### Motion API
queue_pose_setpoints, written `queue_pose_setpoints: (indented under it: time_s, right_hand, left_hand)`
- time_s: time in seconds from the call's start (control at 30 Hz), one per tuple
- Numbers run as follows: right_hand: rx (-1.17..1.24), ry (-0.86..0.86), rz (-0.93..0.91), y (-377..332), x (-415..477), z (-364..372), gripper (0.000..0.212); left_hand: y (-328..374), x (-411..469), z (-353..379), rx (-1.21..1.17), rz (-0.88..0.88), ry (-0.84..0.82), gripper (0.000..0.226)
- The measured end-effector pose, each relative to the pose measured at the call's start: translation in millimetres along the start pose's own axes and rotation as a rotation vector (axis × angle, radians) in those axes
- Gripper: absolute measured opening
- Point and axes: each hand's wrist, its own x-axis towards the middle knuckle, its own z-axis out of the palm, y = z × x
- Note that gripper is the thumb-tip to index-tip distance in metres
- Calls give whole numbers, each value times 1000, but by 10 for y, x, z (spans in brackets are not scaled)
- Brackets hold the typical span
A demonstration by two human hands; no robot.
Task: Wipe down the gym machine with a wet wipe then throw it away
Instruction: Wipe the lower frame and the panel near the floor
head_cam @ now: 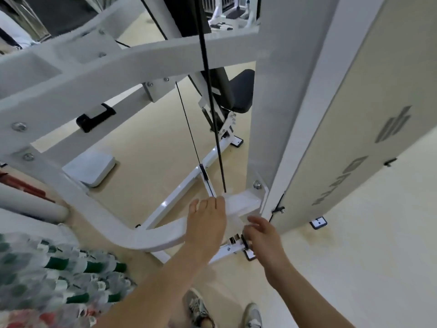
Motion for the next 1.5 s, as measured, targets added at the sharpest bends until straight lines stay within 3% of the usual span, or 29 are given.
queue_pose_setpoints:
  time_s: [0.03,0.1,0.17,0.33,0.47,0.6,0.73,0.83,0.93,1.03,1.2,1.33,1.5]
  right_hand:
    - [147,-67,113,9,3,7,27]
    - [344,-158,172,-37,24,45,10]
    - [460,-205,137,-114,60,102,19]
    - [624,-116,111,-147,147,215,26]
    - [784,-104,176,-132,222,245,30]
    - [892,-106,270,-142,261,290,21]
    - [594,-78,145,-56,235,171,15]
    - [288,79,64,8,203,110,7]
    - [108,174,-26,-6,157,140,11]
    - [66,152,-61,-42,102,149,11]
    - [24,330,-87,-20,4,-113,8]
    - [-260,451,-254,-42,-92,-214,38]
    - [-605,250,-619,-120,-177,-18,55]
  left_hand:
    - [51,49,-29,1,-5,3,54]
    - [143,140,-74,-23,-17,11,47]
    - [183,178,-137,-39,-18,4,46]
    - [-6,-8,-310,84,-5,14,67]
    - [-5,-106,-186,-42,216,153,68]
    - [76,43,-128,-156,188,98,67]
    - [-125,120,-165,-224,144,-10,56]
    - [-261,54,-192,-248,139,-86,55]
    - [-407,2,-252,-235,115,-181,53]
    - [-340,-19,-317,-90,164,-79,50]
    - [290,201,-340,-147,208,37,55]
    - [479,407,-185,-196,146,69,51]
    - [274,161,77,-156,257,175,69]
